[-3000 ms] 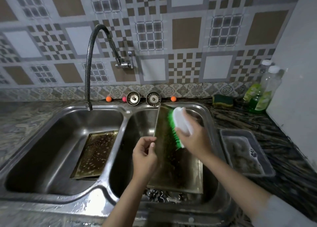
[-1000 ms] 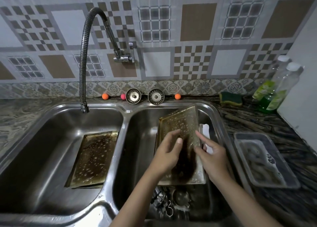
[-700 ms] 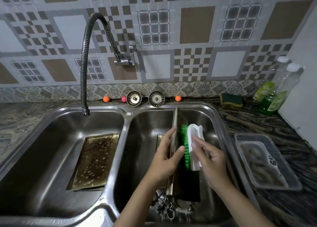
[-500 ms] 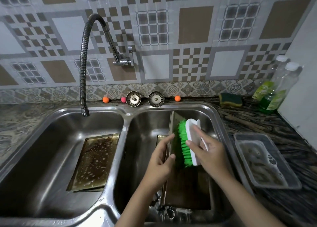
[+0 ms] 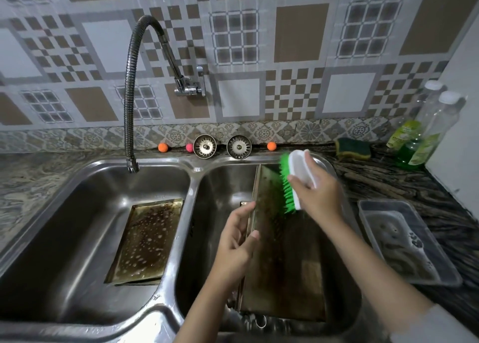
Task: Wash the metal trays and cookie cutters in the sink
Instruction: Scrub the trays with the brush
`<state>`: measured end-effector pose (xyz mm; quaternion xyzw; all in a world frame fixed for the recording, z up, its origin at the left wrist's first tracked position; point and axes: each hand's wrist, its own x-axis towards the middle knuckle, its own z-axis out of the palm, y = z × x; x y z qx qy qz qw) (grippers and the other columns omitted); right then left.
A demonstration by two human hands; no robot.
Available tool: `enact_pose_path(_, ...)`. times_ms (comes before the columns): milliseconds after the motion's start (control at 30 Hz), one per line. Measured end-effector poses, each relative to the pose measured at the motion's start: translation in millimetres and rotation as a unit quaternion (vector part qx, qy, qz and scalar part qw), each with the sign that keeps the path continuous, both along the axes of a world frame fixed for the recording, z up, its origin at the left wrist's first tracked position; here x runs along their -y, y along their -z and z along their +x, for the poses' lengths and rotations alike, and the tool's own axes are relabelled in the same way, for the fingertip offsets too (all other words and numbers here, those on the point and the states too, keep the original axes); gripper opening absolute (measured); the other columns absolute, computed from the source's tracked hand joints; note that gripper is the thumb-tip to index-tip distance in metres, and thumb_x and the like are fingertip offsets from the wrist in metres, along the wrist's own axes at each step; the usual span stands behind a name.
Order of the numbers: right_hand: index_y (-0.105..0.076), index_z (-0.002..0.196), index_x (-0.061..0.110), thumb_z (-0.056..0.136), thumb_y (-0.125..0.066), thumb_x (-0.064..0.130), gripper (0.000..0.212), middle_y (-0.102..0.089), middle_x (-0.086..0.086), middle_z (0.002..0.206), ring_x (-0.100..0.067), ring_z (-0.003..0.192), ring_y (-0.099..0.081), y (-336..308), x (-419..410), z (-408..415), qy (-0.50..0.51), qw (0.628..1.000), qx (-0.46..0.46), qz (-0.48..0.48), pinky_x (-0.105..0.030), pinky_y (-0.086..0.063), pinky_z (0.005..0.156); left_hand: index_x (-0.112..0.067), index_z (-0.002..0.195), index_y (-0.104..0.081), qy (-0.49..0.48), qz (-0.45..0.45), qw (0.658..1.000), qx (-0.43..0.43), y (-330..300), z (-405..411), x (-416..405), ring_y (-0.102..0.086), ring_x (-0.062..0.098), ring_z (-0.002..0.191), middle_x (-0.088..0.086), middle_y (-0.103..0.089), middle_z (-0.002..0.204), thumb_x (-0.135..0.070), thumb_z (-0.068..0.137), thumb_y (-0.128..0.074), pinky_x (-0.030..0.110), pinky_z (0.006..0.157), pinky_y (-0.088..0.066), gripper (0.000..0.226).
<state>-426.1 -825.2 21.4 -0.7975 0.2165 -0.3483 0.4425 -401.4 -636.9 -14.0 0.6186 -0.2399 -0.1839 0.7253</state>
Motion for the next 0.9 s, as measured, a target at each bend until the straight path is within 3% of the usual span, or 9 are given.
enact_pose_path(167, -0.041, 0.141, 0.029, 0.079, -0.075, 0.025, 0.071, -0.065, -0.001, 0.122, -0.019, 0.097, -0.065, 4, -36, -9, -0.142, 0.986, 0.025, -0.084, -0.026, -0.057, 0.077, -0.009, 0.128, -0.049, -0.008, -0.017, 1.000, -0.020, 1, 6, 4, -0.050, 0.012, 0.127, 0.011, -0.055, 0.134, 0.001, 0.080, -0.052, 0.024, 0.103, -0.041, 0.049)
enact_pose_path(267, -0.041, 0.143, 0.021, 0.081, -0.075, 0.021, 0.071, -0.058, 0.007, 0.115, -0.011, 0.098, -0.060, 4, 5, 7, -0.040, 0.999, -0.009, -0.032, -0.001, -0.042, 0.071, -0.010, 0.129, -0.049, 0.006, -0.024, 1.000, -0.017, 4, 5, 1, -0.051, 0.011, 0.126, 0.005, -0.057, 0.133, -0.002, 0.081, -0.053, 0.021, 0.096, -0.044, 0.049)
enact_pose_path(367, -0.042, 0.143, 0.017, 0.081, -0.075, 0.020, 0.070, -0.055, 0.009, 0.123, -0.006, 0.107, -0.054, 6, 2, 7, -0.024, 1.000, -0.010, -0.002, 0.006, -0.034, 0.075, -0.014, 0.129, -0.050, 0.004, -0.018, 1.000, -0.007, 5, 5, 4, -0.046, 0.009, 0.130, -0.001, -0.056, 0.135, -0.003, 0.083, -0.052, 0.025, 0.105, -0.039, 0.048)
enact_pose_path(500, -0.044, 0.142, 0.020, 0.080, -0.076, 0.019, 0.070, -0.049, 0.023, 0.132, 0.008, 0.109, -0.052, 28, -36, -18, -0.157, 0.986, -0.007, -0.051, -0.002, -0.037, 0.089, -0.005, 0.131, -0.047, -0.021, -0.042, 0.998, -0.037, 8, 20, 1, -0.049, 0.016, 0.129, 0.010, -0.054, 0.136, -0.002, 0.079, -0.056, 0.028, 0.104, -0.041, 0.053)
enact_pose_path(567, -0.045, 0.141, 0.019, 0.080, -0.076, 0.018, 0.068, -0.052, 0.013, 0.134, 0.005, 0.107, -0.053, 38, -15, -17, -0.109, 0.993, -0.021, -0.038, 0.002, -0.035, 0.086, -0.005, 0.131, -0.047, -0.020, -0.055, 0.997, -0.043, 8, 22, -6, -0.051, 0.015, 0.127, 0.010, -0.055, 0.135, -0.002, 0.078, -0.057, 0.023, 0.099, -0.044, 0.054)
enact_pose_path(667, -0.044, 0.141, 0.015, 0.082, -0.074, 0.019, 0.067, -0.049, 0.005, 0.139, -0.008, 0.126, -0.049, 43, 17, -10, -0.005, 0.997, -0.059, 0.046, 0.008, -0.029, 0.082, -0.007, 0.130, -0.048, -0.005, -0.064, 0.997, -0.049, 6, 17, -6, -0.050, 0.014, 0.128, 0.008, -0.056, 0.135, -0.003, 0.078, -0.056, 0.024, 0.097, -0.046, 0.053)
enact_pose_path(767, -0.043, 0.142, 0.013, 0.080, -0.076, 0.015, 0.070, -0.046, 0.012, 0.136, 0.007, 0.114, -0.050, 33, -21, -15, -0.028, 0.999, -0.016, 0.011, 0.005, -0.034, 0.084, -0.010, 0.128, -0.050, -0.029, -0.064, 0.996, -0.045, 6, 21, 2, -0.049, 0.020, 0.129, 0.010, -0.055, 0.135, -0.002, 0.078, -0.057, 0.038, 0.109, -0.038, 0.051)
enact_pose_path(833, -0.044, 0.142, 0.015, 0.078, -0.076, 0.014, 0.071, -0.052, 0.016, 0.133, 0.013, 0.106, -0.055, 39, -64, -37, -0.112, 0.994, 0.006, 0.009, -0.003, -0.040, 0.088, -0.014, 0.128, -0.052, -0.068, -0.091, 0.989, -0.090, 6, 28, 4, -0.053, 0.028, 0.124, 0.016, -0.058, 0.131, 0.003, 0.081, -0.058, 0.045, 0.108, -0.039, 0.050)
enact_pose_path(900, -0.044, 0.142, 0.020, 0.079, -0.075, 0.021, 0.070, -0.057, 0.025, 0.120, 0.015, 0.089, -0.059, 51, -95, -65, -0.173, 0.985, -0.009, -0.002, -0.005, -0.046, 0.077, -0.019, 0.126, -0.053, -0.106, -0.117, 0.979, -0.125, 3, 36, 0, -0.058, 0.029, 0.117, 0.014, -0.063, 0.124, 0.004, 0.082, -0.058, 0.044, 0.102, -0.043, 0.050)
